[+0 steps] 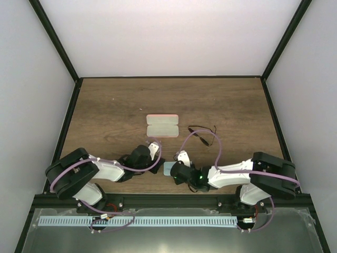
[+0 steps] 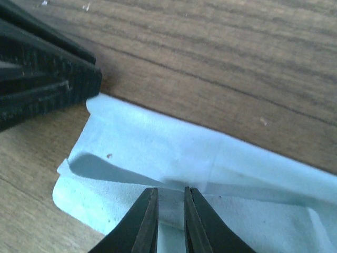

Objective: Organize the sunglasses
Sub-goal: Fold the glasses cleaning cloth at the center of the board.

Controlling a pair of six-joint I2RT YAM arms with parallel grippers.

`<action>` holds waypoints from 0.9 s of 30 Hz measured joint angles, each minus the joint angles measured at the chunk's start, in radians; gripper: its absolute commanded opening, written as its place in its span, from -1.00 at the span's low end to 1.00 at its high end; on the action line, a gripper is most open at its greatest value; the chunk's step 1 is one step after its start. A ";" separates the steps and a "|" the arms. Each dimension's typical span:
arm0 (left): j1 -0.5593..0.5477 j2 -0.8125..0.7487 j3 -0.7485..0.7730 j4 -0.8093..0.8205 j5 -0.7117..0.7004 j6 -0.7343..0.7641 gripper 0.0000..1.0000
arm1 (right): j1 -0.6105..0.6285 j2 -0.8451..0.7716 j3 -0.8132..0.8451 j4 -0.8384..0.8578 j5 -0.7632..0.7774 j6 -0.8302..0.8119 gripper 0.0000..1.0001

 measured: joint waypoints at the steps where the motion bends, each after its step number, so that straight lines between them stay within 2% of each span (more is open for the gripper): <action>1: 0.000 -0.002 -0.001 0.000 0.000 0.000 -0.67 | 0.009 0.000 0.000 -0.008 0.005 0.005 -0.69; 10: 0.000 -0.028 -0.016 0.002 -0.004 0.000 -0.67 | 0.058 0.004 0.000 -0.038 0.051 0.061 -0.69; 18: 0.000 -0.031 -0.023 0.002 -0.006 0.000 -0.67 | 0.172 -0.002 0.022 -0.141 0.100 0.135 -0.69; 27: 0.000 -0.035 -0.019 -0.006 -0.005 -0.001 -0.67 | 0.203 -0.082 0.019 -0.213 0.123 0.193 -0.70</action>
